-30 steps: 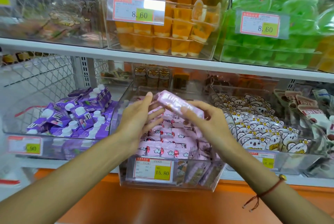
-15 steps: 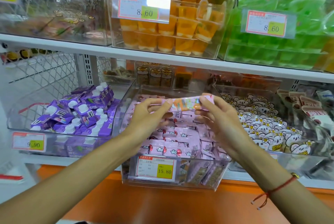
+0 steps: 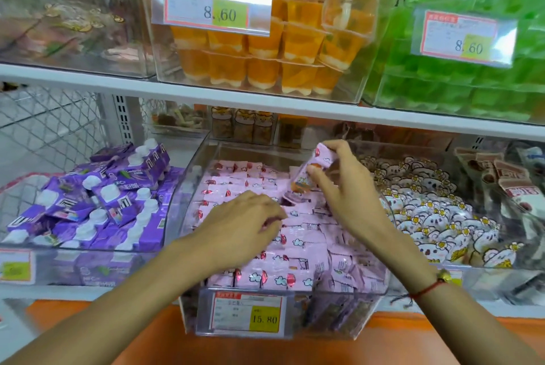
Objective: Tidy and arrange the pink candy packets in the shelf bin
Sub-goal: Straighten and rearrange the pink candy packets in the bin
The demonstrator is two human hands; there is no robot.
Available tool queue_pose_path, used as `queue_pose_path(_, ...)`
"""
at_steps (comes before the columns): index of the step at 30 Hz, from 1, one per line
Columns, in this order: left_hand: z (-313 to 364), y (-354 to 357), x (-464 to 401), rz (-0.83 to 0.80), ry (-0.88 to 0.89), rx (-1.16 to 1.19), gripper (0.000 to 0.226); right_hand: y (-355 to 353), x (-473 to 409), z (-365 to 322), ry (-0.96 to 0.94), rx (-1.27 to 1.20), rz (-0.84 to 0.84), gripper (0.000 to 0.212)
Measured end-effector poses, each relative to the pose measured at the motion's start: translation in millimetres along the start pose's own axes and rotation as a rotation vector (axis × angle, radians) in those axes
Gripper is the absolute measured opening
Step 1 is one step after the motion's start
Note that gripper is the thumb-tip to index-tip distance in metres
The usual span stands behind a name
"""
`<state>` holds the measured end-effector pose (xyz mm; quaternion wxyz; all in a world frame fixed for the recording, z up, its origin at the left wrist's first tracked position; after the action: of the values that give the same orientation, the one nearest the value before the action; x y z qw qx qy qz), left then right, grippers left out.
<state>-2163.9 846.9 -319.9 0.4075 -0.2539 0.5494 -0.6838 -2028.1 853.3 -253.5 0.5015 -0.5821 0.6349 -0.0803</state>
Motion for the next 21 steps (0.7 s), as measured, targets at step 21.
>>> queue_pose_path(21, -44, -72, 114, 0.596, -0.18, 0.018, 0.031, 49, 27, 0, -0.006, 0.33, -0.45, 0.038)
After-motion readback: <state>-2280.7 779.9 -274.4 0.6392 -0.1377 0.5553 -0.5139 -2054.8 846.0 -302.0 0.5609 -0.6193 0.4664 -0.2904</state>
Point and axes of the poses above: each hand's wrist, its own x-axis away from the middle knuckle, its own y-axis out of the palm, z = x × y, the point moved 9 cm from there along -x, towards the middle knuckle, and after that the axes turned 6 degrees about -z, right-handed, at the moved point
